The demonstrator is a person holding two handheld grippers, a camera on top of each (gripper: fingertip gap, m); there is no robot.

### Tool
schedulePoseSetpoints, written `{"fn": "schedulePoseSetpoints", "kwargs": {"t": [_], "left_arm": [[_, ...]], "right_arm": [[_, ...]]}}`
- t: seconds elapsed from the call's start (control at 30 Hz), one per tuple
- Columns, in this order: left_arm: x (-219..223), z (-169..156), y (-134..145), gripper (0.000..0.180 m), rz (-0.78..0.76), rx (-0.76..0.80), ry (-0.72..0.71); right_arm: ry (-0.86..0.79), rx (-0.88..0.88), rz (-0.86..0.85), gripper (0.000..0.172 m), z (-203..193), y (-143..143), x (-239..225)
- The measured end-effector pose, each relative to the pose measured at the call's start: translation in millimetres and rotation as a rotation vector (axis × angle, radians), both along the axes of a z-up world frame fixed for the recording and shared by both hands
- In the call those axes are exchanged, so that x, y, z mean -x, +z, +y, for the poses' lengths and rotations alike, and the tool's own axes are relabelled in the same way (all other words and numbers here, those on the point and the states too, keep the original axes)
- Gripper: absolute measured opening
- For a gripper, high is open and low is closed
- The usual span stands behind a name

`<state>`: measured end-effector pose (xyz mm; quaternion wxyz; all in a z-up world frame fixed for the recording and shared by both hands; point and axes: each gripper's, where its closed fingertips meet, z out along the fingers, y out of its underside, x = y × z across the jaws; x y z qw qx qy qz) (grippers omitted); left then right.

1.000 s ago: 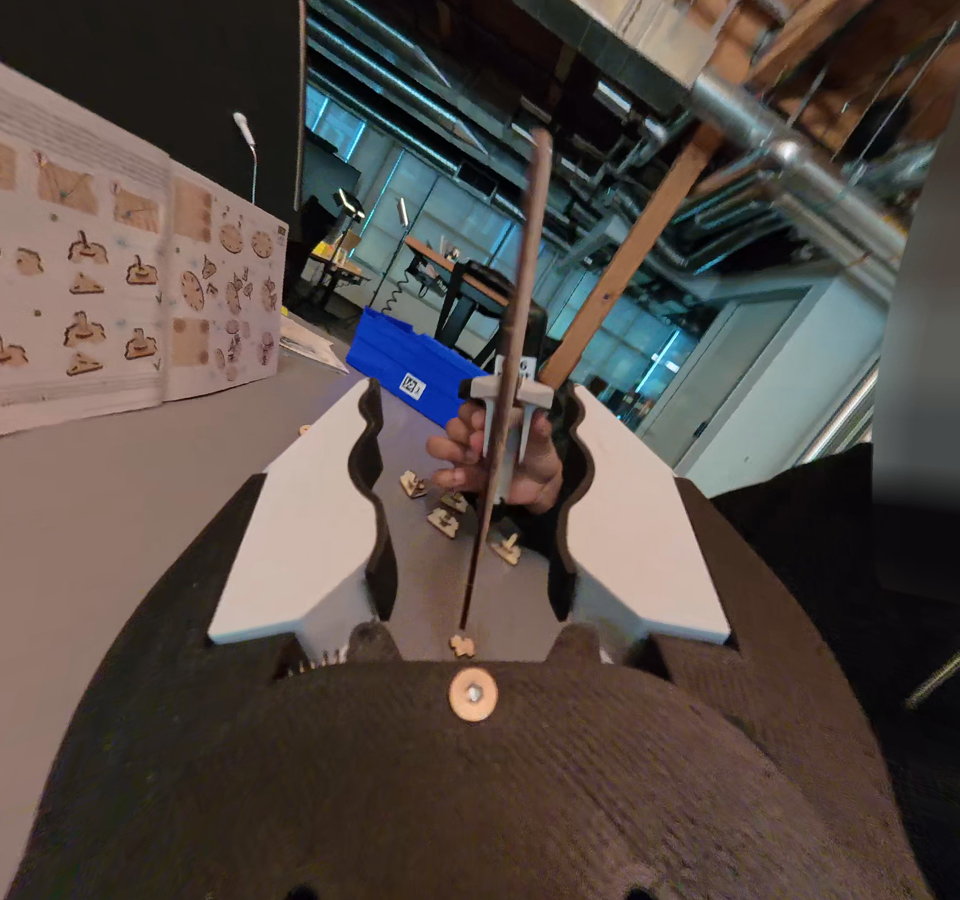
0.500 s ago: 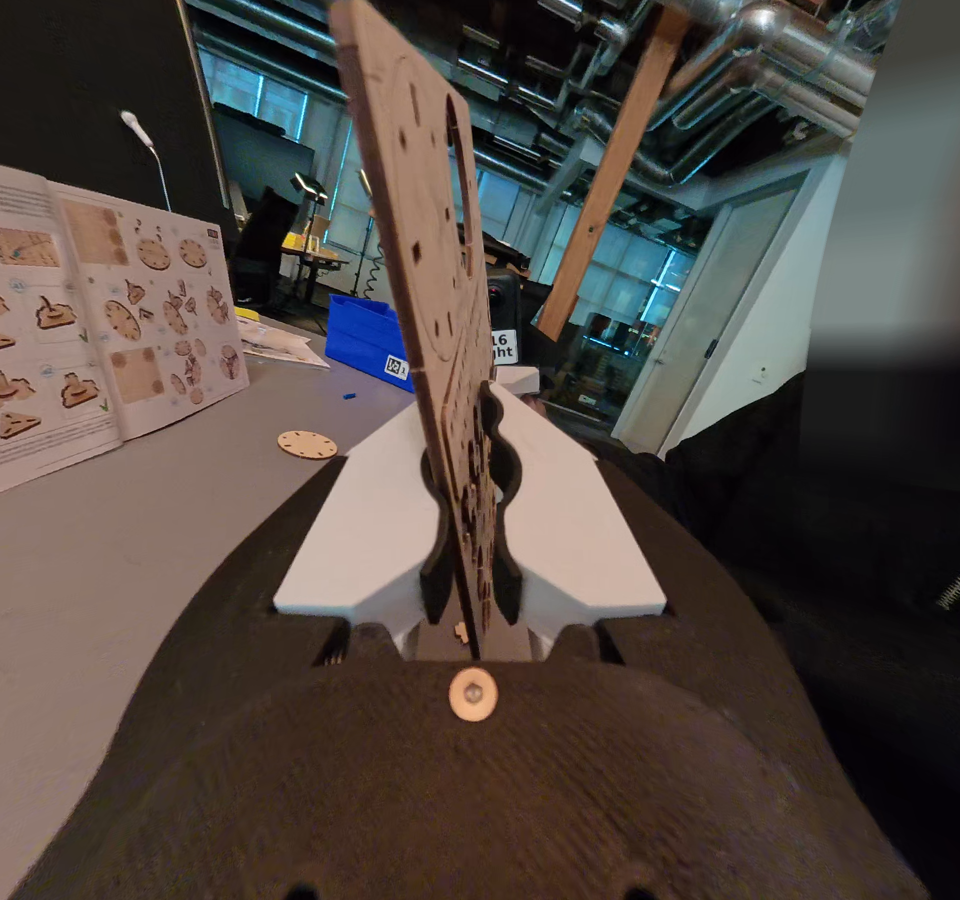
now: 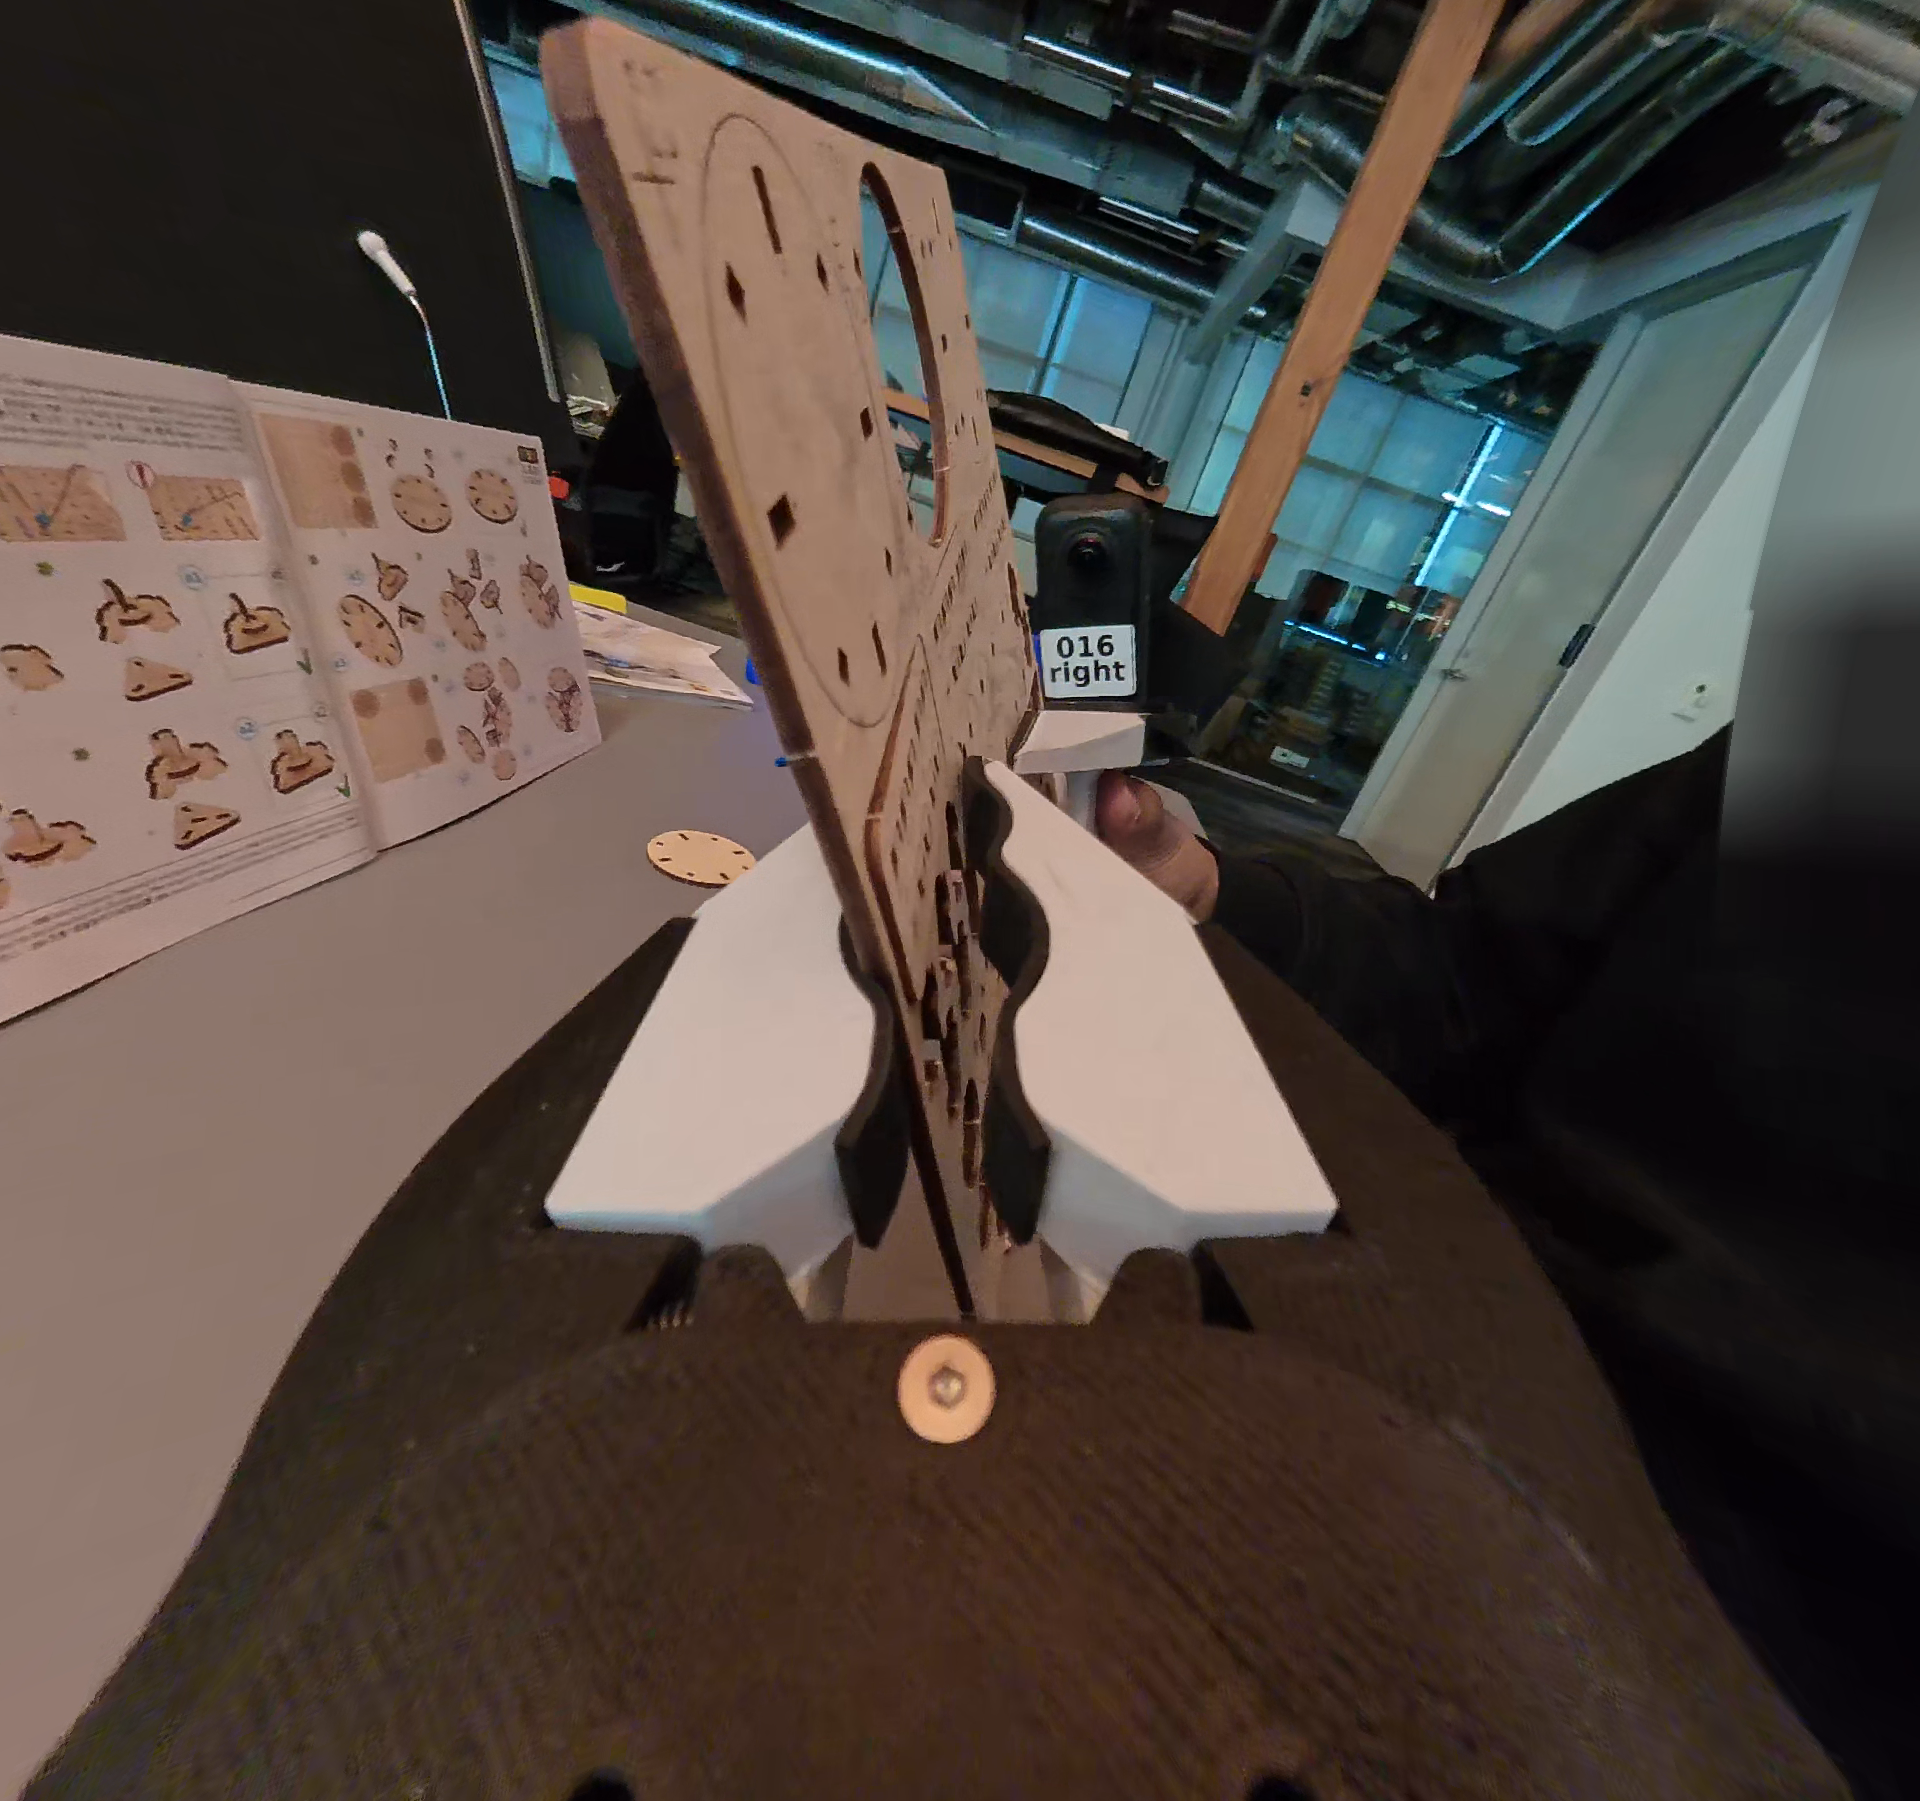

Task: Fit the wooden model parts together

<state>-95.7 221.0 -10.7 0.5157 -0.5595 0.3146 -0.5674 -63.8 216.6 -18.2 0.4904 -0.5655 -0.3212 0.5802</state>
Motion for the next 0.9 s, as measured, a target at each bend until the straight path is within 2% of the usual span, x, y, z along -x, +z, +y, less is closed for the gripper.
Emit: {"fn": "schedulePoseSetpoints", "kwargs": {"t": [0.47, 0.6, 0.7, 0.9], "left_arm": [[1, 8, -9, 0.005, 0.043, 0.080, 0.059], [2, 4, -4, 0.010, 0.026, 0.029, 0.016], [3, 8, -3, 0.014, -0.024, 0.051, 0.017], [0, 10, -6, 0.017, 0.025, 0.041, 0.057]], "right_arm": [[-0.040, 0.007, -0.028, 0.004, 7, -7, 0], [-0.015, -0.003, -0.007, 0.003, 3, -3, 1], [0.012, 0.004, 0.012, 0.001, 0, 0, 1], [-0.005, 0.007, 0.036, 0.000, 4, 3, -4]]}}
